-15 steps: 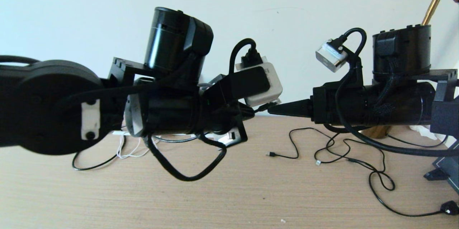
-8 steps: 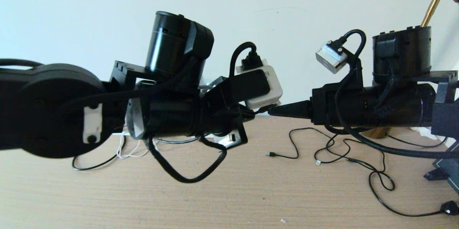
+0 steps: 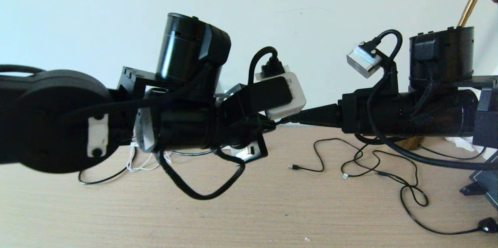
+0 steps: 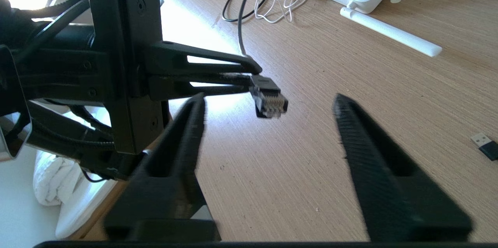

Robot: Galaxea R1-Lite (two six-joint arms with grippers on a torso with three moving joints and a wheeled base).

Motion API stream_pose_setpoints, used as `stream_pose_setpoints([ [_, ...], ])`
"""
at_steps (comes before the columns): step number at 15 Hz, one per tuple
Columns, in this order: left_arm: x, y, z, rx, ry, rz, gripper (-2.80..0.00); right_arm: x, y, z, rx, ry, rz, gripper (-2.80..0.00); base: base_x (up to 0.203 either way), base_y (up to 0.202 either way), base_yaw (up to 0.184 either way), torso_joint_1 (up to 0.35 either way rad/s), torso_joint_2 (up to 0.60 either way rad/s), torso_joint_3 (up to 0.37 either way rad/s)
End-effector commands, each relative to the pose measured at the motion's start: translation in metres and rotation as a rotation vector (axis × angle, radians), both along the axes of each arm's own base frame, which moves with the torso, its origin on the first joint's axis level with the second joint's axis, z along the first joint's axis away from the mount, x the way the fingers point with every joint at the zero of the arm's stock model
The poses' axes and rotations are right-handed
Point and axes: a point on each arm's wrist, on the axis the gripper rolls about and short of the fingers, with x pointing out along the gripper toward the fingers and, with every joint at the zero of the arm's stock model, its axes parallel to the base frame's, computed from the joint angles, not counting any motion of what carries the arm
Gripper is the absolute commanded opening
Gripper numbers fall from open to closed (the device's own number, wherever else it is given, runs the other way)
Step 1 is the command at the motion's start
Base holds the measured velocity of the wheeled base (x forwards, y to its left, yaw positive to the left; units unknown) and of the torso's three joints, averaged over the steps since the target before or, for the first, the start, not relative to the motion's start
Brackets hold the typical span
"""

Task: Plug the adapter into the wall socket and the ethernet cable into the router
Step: Hand it to the other hand

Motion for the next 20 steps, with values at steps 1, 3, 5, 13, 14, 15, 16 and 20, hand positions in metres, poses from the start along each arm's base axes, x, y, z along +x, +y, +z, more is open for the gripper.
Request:
stream_pose_setpoints([
  [1, 0.0003, -0.0002, -0.0005, 0.004, -0.002, -0.001, -2.80, -0.0002, 0.0000, 0.0022, 0.008, -0.007, 0.002, 0.00, 0.000, 0.000, 0.000, 0.000, 0.00, 0.000],
  [3, 0.0002, -0.0003, -0.0005, 0.004, -0.002, -0.002, -2.80, 0.0015, 0.0012, 0.0056, 0.046, -0.018, -0.007, -2.80, 0.000, 0.000, 0.000, 0.000, 0.00, 0.000],
  [5, 0.0003, -0.0002, -0.0005, 0.005, -0.003, -0.002, -2.80, 0.0022, 0.0013, 0.0058, 0.051, -0.023, -0.011, -2.80, 0.000, 0.000, 0.000, 0.000, 0.00, 0.000],
  [13, 0.0023, -0.0023, -0.0020, 0.005, -0.011, -0.004, -2.80, 0.0017, 0.0015, 0.0036, 0.048, -0.016, -0.008, -2.80, 0.000, 0.000, 0.000, 0.000, 0.00, 0.000],
  [14, 0.0025, -0.0026, -0.0015, 0.001, -0.015, -0.004, -2.80, 0.0017, 0.0015, 0.0036, 0.048, -0.016, -0.008, -2.80, 0.000, 0.000, 0.000, 0.000, 0.00, 0.000],
  [15, 0.0030, -0.0031, -0.0014, -0.003, -0.019, -0.004, -2.80, 0.0017, 0.0015, 0.0034, 0.047, -0.015, -0.008, -2.80, 0.000, 0.000, 0.000, 0.000, 0.00, 0.000],
  [16, 0.0030, -0.0031, -0.0014, -0.001, -0.020, -0.003, -2.80, 0.0017, 0.0015, 0.0031, 0.047, -0.014, -0.008, -2.80, 0.000, 0.000, 0.000, 0.000, 0.00, 0.000],
  [20, 0.0029, -0.0029, 0.0003, -0.004, -0.028, -0.003, 0.00, 0.0039, 0.0021, 0.0011, 0.044, -0.007, -0.011, -2.80, 0.000, 0.000, 0.000, 0.000, 0.00, 0.000],
])
